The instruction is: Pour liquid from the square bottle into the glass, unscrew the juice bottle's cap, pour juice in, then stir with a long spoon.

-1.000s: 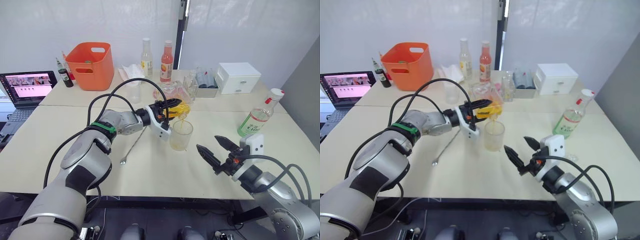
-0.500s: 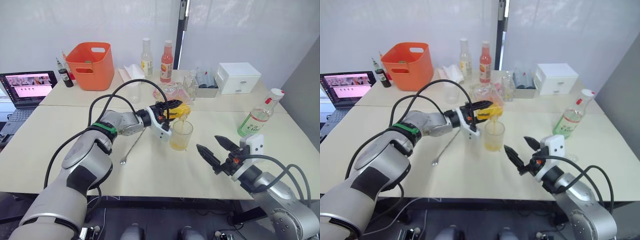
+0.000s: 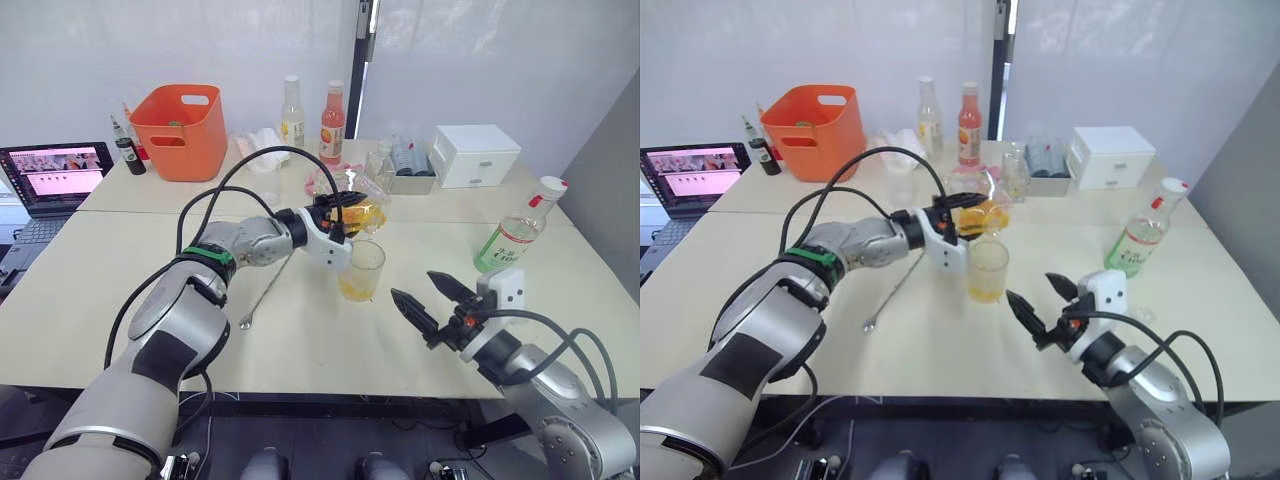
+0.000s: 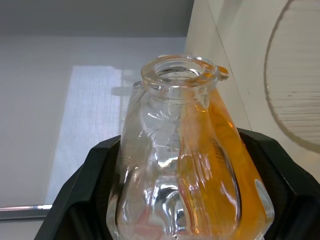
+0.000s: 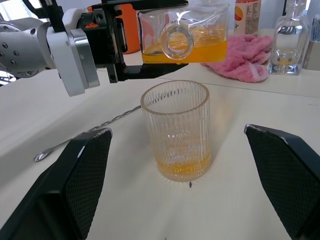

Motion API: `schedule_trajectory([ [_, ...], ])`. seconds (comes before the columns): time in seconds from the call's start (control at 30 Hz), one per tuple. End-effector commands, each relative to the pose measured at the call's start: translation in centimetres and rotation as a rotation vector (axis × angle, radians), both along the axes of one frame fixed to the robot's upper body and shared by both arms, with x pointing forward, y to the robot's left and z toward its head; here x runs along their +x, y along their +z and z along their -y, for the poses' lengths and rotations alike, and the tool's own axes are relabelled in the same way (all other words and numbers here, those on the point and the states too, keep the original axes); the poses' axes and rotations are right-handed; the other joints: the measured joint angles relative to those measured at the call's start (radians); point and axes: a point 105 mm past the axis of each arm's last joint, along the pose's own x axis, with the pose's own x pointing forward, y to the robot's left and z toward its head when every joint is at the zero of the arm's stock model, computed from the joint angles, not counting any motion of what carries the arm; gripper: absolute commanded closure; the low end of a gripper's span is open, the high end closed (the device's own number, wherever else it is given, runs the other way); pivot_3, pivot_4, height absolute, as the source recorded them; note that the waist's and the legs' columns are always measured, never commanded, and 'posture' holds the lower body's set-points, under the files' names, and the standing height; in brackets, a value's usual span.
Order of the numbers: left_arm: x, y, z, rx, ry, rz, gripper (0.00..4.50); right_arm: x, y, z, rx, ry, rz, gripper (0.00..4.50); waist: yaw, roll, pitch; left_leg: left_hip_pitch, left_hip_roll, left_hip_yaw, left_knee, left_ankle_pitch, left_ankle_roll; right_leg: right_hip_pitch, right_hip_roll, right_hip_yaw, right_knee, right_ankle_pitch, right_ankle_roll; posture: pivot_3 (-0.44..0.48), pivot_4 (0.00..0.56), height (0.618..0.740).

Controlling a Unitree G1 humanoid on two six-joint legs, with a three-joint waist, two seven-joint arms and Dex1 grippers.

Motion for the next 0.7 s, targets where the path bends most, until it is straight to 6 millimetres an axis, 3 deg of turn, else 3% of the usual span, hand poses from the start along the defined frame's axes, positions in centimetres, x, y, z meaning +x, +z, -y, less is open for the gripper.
schedule_trajectory([
  [0.03, 0.7, 5.3, -1.4, -0.251, 0.037, -0.051, 1.7, 0.2, 1.3, 0.3, -0.002, -0.007, 0.059, 0.0, 0.0, 0.0, 0.0, 0.0, 0.0, 0.0, 0.0, 0.0, 0.0, 0.0, 0.0, 0.0, 0.0, 0.0, 0.0, 0.0, 0.15, 0.715],
  [0.2, 1.6, 7.4, -4.5, -0.475, 0.065, -0.303, 1.7, 0.4, 1.6, 0.6, -0.013, 0.0, 0.068, 0.0, -0.005, 0.0, 0.0, 0.0, 0.0, 0.0, 0.0, 0.0, 0.0, 0.0, 0.0, 0.0, 0.0, 0.0, 0.0, 0.0, 0.15, 0.715],
  [0.3, 2.3, 8.1, -7.4, -0.628, 0.089, -0.46, 1.7, 0.7, 1.8, 0.6, -0.019, 0.007, 0.071, 0.0, -0.009, 0.0, 0.0, 0.0, 0.0, 0.0, 0.0, 0.0, 0.0, 0.0, 0.0, 0.0, 0.001, 0.0, 0.0, 0.0, 0.15, 0.715],
  [0.53, 2.8, 7.5, -13.4, -0.908, 0.192, -0.706, 1.7, 1.1, 2.2, 0.4, -0.035, 0.049, 0.074, 0.0, -0.024, 0.0, 0.0, 0.0, 0.001, -0.002, 0.0, 0.0, 0.0, 0.0, 0.001, 0.0, 0.002, 0.0, 0.0, 0.0, 0.15, 0.715],
  [0.7, 1.4, 6.8, -17.3, -1.124, 0.302, -0.756, 1.7, 1.2, 2.2, 0.3, -0.068, 0.085, 0.063, 0.0, -0.024, 0.0, 0.0, 0.0, 0.001, -0.004, 0.0, 0.0, 0.0, 0.0, 0.001, 0.0, 0.008, 0.0, 0.0, 0.0, 0.15, 0.715],
])
